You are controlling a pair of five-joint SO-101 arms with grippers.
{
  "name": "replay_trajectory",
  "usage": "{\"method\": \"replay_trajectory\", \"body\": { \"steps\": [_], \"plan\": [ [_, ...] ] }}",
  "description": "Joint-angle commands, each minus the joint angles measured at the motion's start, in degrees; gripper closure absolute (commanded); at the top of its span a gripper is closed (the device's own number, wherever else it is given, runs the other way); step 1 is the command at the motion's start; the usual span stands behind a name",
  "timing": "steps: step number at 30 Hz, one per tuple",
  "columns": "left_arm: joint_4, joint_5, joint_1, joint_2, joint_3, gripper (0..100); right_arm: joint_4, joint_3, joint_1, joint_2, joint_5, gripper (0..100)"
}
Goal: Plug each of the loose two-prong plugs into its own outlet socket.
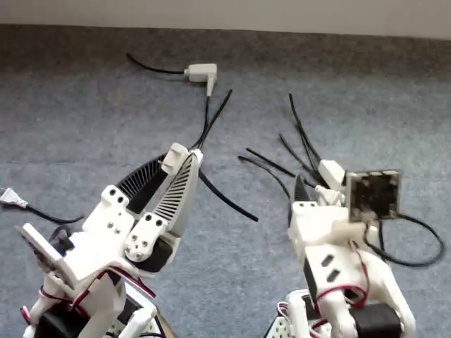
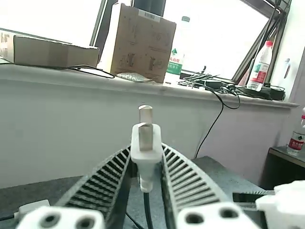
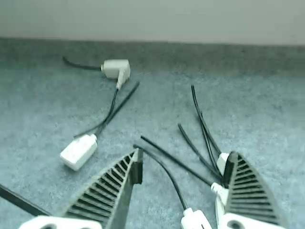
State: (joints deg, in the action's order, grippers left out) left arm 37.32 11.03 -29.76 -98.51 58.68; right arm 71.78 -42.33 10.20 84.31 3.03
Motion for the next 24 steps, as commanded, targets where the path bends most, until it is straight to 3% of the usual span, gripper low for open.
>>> {"method": "replay_trajectory", "body": {
  "steps": [1,10,15,18,24],
  "plan": [
    [-2.20,-2.99,-1.10,-1.80,1.98,99,-0.66,13.41,-0.04,0.22,-0.35,72.4],
    [-10.90,-3.34,-2.15,-1.89,11.38,99,-1.10,35.56,0.31,0.22,2.64,72.4],
    [-15.03,-6.07,-10.33,-2.15,15.87,99,-7.08,37.67,1.80,0.22,16.53,78.6],
    [-15.47,-8.35,-16.40,-2.33,16.13,99,-9.45,37.23,1.80,-0.04,17.49,88.0],
    [-15.47,-12.84,-22.11,-2.33,16.40,99,-9.98,37.23,3.38,-0.13,20.40,89.3]
  ]
}}
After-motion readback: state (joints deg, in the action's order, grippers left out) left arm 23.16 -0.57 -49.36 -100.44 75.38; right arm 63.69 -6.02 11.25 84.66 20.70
